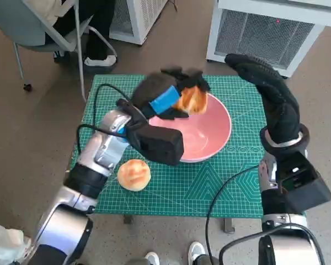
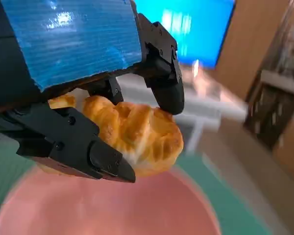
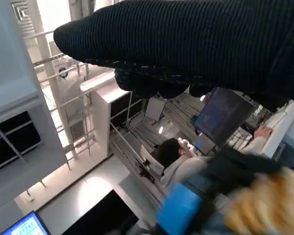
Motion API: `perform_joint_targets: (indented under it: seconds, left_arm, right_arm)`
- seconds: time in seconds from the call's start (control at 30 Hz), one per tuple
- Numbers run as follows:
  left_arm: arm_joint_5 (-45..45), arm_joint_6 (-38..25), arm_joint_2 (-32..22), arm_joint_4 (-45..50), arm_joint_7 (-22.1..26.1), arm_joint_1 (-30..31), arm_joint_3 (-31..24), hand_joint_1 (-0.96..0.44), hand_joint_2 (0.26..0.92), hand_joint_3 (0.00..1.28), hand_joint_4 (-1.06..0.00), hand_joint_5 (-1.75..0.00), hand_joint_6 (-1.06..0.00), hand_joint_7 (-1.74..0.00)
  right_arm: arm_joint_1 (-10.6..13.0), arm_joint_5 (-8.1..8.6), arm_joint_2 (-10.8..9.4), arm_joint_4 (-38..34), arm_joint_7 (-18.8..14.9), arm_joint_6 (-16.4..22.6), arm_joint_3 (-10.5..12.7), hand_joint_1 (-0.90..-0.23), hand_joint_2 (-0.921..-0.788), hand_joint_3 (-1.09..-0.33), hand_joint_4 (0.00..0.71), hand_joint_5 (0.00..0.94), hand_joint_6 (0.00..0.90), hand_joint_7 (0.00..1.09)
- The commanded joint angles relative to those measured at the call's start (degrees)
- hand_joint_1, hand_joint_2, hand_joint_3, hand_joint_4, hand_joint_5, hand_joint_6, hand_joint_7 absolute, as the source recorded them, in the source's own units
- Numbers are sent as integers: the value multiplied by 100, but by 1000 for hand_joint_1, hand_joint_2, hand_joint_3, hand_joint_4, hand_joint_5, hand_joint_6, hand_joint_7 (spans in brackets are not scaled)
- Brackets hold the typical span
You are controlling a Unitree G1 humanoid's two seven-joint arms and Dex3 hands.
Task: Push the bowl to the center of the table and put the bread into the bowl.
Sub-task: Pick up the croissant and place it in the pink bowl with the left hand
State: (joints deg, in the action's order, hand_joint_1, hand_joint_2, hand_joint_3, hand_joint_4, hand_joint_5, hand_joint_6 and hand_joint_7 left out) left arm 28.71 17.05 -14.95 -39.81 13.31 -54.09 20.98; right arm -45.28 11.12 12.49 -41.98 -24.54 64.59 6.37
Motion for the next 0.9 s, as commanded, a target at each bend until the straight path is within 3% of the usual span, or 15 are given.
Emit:
perform_joint_targets:
  seconds: [0.03, 0.13, 0.23, 0.4, 0.63, 0.77, 0.9]
  left_arm:
    - [-129, -153, -2, -381, 901, -247, 176, -80, 913, 203, -416, -676, -306, -860]
    - [-164, -524, -59, -351, 1602, -323, 244, -191, 919, 131, -238, -221, -212, -391]
    - [-206, -895, -147, -87, 2146, -362, 234, -266, 919, 75, -134, -72, -176, -206]
    - [-373, -847, -317, 385, 2337, -110, 54, -352, 920, 33, -58, -12, -164, -102]
    - [-866, 220, -645, 784, 1857, 428, -423, -386, 921, 31, -36, -5, -166, -75]
    - [-1251, 788, -852, 1259, 1624, 839, -823, -374, 921, 33, -94, -14, -215, -80]
    - [-1713, 1091, -1032, 2011, 1512, 1381, -1262, -355, 920, 26, -234, -25, -325, -90]
  right_arm:
    - [224, -65, 46, 150, 85, -106, 12, -564, -921, -770, 283, 2, 150, 366]
    - [273, -123, 67, 232, 152, -119, 26, -559, -921, -772, 286, 3, 150, 369]
    - [310, -218, 94, 287, 251, -113, 53, -559, -921, -773, 287, 4, 150, 374]
    - [343, -358, 126, 327, 406, -85, 87, -564, -921, -776, 288, 4, 154, 384]
    - [366, -325, 135, 346, 486, -98, 68, -565, -921, -778, 288, 3, 151, 396]
    - [401, -309, 116, 389, 512, -95, 56, -566, -921, -778, 288, 2, 148, 402]
    - [421, -310, 105, 407, 546, -91, 52, -569, -921, -777, 288, 2, 144, 409]
